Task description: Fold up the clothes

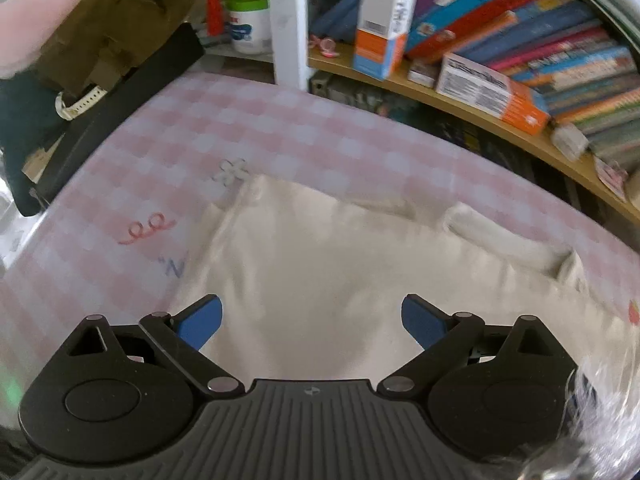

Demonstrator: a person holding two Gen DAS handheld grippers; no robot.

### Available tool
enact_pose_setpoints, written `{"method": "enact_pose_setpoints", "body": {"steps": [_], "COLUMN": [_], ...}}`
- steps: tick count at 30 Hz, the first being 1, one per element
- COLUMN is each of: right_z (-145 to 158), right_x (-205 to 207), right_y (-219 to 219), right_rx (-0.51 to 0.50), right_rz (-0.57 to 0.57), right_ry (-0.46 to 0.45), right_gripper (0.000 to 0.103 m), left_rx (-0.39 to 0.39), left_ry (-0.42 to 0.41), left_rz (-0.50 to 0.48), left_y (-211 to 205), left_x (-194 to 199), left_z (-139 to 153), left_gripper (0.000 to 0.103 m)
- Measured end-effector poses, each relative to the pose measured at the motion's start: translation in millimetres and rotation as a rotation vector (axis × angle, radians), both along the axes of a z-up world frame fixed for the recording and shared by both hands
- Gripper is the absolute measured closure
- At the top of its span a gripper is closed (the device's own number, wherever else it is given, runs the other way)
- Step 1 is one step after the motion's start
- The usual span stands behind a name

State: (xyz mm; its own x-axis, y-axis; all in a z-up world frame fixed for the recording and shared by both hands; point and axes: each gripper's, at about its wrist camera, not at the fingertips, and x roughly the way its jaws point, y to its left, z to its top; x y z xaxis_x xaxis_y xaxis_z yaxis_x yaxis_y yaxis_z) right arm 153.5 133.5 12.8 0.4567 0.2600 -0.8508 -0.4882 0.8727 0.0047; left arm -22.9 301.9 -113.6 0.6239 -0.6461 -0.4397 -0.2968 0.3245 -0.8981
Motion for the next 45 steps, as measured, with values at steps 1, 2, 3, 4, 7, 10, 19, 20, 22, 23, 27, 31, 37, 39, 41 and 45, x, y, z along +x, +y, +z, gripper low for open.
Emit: {"method": "enact_pose_setpoints", "body": {"steps": [1, 2, 3, 4, 7, 10, 19, 20, 22, 23, 27, 31, 37, 39, 41, 45], "right_z": [1, 2, 1, 1, -5, -11, -27, -29, -35, -37, -45, -47, -18, -3, 11, 35], "right_x": [4, 8, 12, 16, 27, 34, 27, 25, 22, 21, 19, 21, 33, 36, 39, 44], "right_y": [7, 15, 22, 29, 50, 72, 126, 128, 133, 133, 133, 126, 90, 69, 46, -6], "right_rx": [-0.001, -0.003, -0.001, 0.000, -0.002, -0.059, -0.216, -0.231, -0.266, -0.284, -0.342, -0.365, -0.222, -0.168, -0.124, -0.053], "right_rz": [0.013, 0.026, 0.035, 0.042, 0.057, 0.080, 0.205, 0.212, 0.224, 0.225, 0.226, 0.205, 0.147, 0.121, 0.099, 0.050], "right_ry": [0.005, 0.010, 0.021, 0.035, 0.094, 0.136, 0.192, 0.194, 0.194, 0.189, 0.170, 0.158, 0.143, 0.127, 0.108, 0.075], "right_gripper": [0.006, 0.006, 0.006, 0.006, 0.009, 0.026, 0.045, 0.044, 0.045, 0.045, 0.048, 0.090, 0.096, 0.096, 0.096, 0.096], "left_rx": [-0.010, -0.016, -0.013, -0.008, 0.051, 0.132, 0.276, 0.281, 0.288, 0.290, 0.302, 0.306, 0.338, 0.360, 0.370, 0.374], "left_ry": [0.005, 0.010, 0.016, 0.024, 0.012, -0.078, -0.240, -0.244, -0.253, -0.257, -0.271, -0.280, -0.341, -0.375, -0.403, -0.453], "left_rz": [0.008, 0.013, 0.017, 0.019, 0.043, 0.016, -0.114, -0.120, -0.132, -0.137, -0.157, -0.171, -0.184, -0.207, -0.235, -0.293], "left_y": [1, 2, 2, 2, -4, -15, -40, -41, -44, -45, -49, -51, -57, -63, -72, -97], "left_x": [-1, -3, -4, -5, -9, -10, -2, -2, -3, -3, -5, -8, -16, -15, -12, 11], "left_z": [-2, -3, -4, -5, 1, 21, 56, 57, 58, 59, 60, 61, 71, 80, 90, 110], "left_gripper": [0.052, 0.056, 0.058, 0.065, 0.093, 0.093, 0.093, 0.093, 0.093, 0.093, 0.093, 0.093, 0.093, 0.093, 0.093, 0.093]}}
